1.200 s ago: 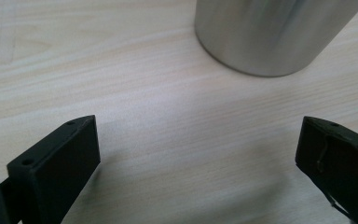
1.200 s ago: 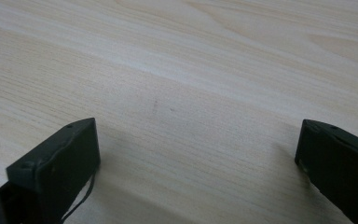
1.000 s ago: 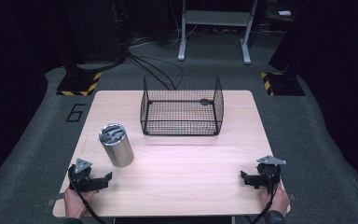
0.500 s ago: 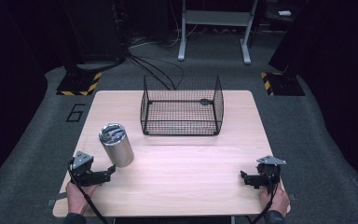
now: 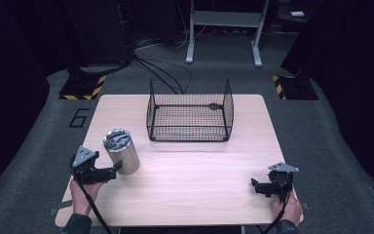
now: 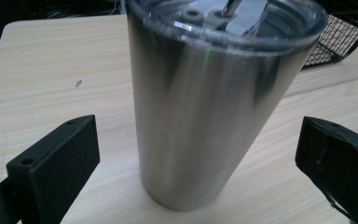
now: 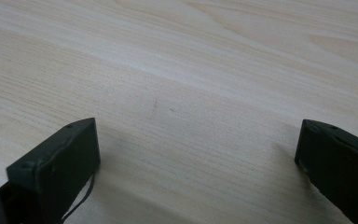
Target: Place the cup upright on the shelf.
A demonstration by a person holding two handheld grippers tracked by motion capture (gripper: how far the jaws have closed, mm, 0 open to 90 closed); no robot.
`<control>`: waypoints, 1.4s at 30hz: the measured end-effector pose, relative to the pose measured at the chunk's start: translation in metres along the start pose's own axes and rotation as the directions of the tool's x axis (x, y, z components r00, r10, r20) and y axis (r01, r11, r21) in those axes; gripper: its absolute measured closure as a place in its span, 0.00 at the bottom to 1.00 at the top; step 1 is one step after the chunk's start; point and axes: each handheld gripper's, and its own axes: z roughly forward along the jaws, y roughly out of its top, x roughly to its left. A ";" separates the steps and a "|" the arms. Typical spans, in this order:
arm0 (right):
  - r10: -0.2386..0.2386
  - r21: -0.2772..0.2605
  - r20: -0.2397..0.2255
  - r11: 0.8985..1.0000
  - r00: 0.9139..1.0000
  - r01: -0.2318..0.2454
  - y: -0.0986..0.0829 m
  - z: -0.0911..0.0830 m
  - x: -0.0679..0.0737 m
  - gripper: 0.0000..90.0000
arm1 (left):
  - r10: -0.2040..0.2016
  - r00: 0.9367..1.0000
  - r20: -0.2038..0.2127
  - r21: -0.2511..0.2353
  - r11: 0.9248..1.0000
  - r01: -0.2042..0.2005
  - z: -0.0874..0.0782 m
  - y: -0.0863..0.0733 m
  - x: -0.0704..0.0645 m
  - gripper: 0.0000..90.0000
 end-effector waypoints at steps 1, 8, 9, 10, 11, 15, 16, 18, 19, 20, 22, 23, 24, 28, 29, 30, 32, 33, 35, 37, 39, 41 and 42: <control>0.000 0.000 0.000 1.000 1.000 0.000 0.000 0.000 0.000 0.00 | 0.002 1.000 0.004 0.000 1.000 -0.002 0.001 0.002 0.000 0.00; 0.000 0.000 0.000 1.000 1.000 0.000 0.000 0.000 0.000 0.00 | 0.003 1.000 0.005 -0.006 1.000 -0.003 0.010 0.009 -0.002 0.00; 0.001 0.000 0.000 1.000 1.000 -0.001 0.000 0.000 0.000 0.00 | 0.005 1.000 0.007 -0.005 1.000 -0.005 0.013 0.010 -0.003 0.00; 0.001 0.000 0.000 1.000 1.000 -0.001 0.000 0.000 0.000 0.00 | 0.005 1.000 0.007 -0.005 1.000 -0.005 0.013 0.010 -0.003 0.00; 0.000 0.000 0.000 1.000 1.000 0.000 0.000 0.000 0.000 0.00 | 0.016 1.000 0.000 -0.007 1.000 -0.016 0.015 0.012 -0.004 0.00; -0.001 0.000 0.000 1.000 1.000 0.001 0.000 0.000 0.000 0.00 | 0.016 1.000 -0.011 -0.026 1.000 -0.016 0.020 0.016 -0.005 0.00; -0.001 0.000 0.000 1.000 1.000 0.001 0.000 0.000 0.000 0.00 | 0.019 1.000 -0.008 -0.027 0.999 -0.019 0.021 0.017 -0.005 0.00; -0.001 0.000 0.000 1.000 1.000 0.001 0.000 0.000 0.000 0.00 | 0.023 1.000 -0.004 -0.029 0.999 -0.023 0.023 0.019 -0.006 0.00; -0.001 0.000 0.000 1.000 1.000 0.001 0.000 0.000 0.000 0.00 | 0.027 1.000 0.002 -0.028 0.999 -0.027 0.024 0.020 -0.006 0.00; -0.001 0.000 0.000 1.000 1.000 0.001 0.000 0.000 0.000 0.00 | 0.030 1.000 0.007 -0.031 0.999 -0.030 0.025 0.020 -0.007 0.00; -0.001 0.000 0.000 1.000 1.000 0.001 0.000 0.000 0.000 0.00 | 0.034 0.999 0.009 -0.036 0.999 -0.034 0.027 0.021 -0.008 0.00; -0.001 0.000 0.000 1.000 1.000 0.001 0.000 0.000 0.000 0.00 | 0.035 0.999 0.014 -0.030 0.999 -0.035 0.028 0.022 -0.007 0.00; 0.000 0.000 0.000 1.000 1.000 0.000 0.000 0.000 0.000 0.00 | 0.029 0.999 0.018 -0.037 0.999 -0.028 0.029 0.022 -0.006 0.00; -0.001 0.000 0.000 1.000 1.000 0.001 0.000 0.000 0.000 0.00 | 0.026 0.999 0.025 -0.035 0.999 -0.025 0.034 0.022 -0.004 0.00; -0.001 0.000 0.000 1.000 1.000 0.001 0.000 0.000 0.000 0.00 | 0.026 0.999 0.025 -0.038 0.999 -0.025 0.036 0.022 -0.003 0.00; -0.001 0.000 0.000 1.000 1.000 0.001 0.000 0.000 0.000 0.00 | 0.031 0.999 0.025 -0.034 0.999 -0.030 0.037 0.022 -0.003 0.00; -0.001 0.000 0.000 1.000 1.000 0.001 0.000 0.000 0.000 0.00 | 0.031 0.999 0.028 -0.037 0.999 -0.030 0.039 0.022 -0.003 0.00; -0.001 0.000 0.000 1.000 1.000 0.001 0.000 0.000 0.000 0.00 | 0.035 0.999 0.033 -0.030 0.999 -0.034 0.041 0.023 -0.002 0.00; -0.001 0.001 0.000 1.000 1.000 0.001 0.000 0.000 0.000 0.00 | 0.033 0.999 0.022 -0.034 0.999 -0.033 0.043 0.023 -0.003 0.00; -0.001 0.000 0.000 1.000 1.000 0.001 0.000 0.000 0.000 0.00 | 0.027 0.999 0.020 -0.044 0.999 -0.026 0.044 0.023 -0.004 0.00; -0.001 0.000 0.000 1.000 1.000 0.001 0.000 0.000 0.000 0.00 | 0.042 0.999 0.012 -0.044 0.998 -0.041 0.044 0.024 -0.005 0.01; -0.001 0.000 0.000 1.000 1.000 0.001 0.000 0.000 0.000 0.00 | 0.048 0.999 0.011 -0.045 0.998 -0.047 0.044 0.024 -0.005 0.02; -0.001 0.000 0.000 1.000 1.000 0.001 0.000 0.000 0.000 0.00 | 0.051 0.999 0.008 -0.047 0.998 -0.051 0.044 0.024 -0.006 0.03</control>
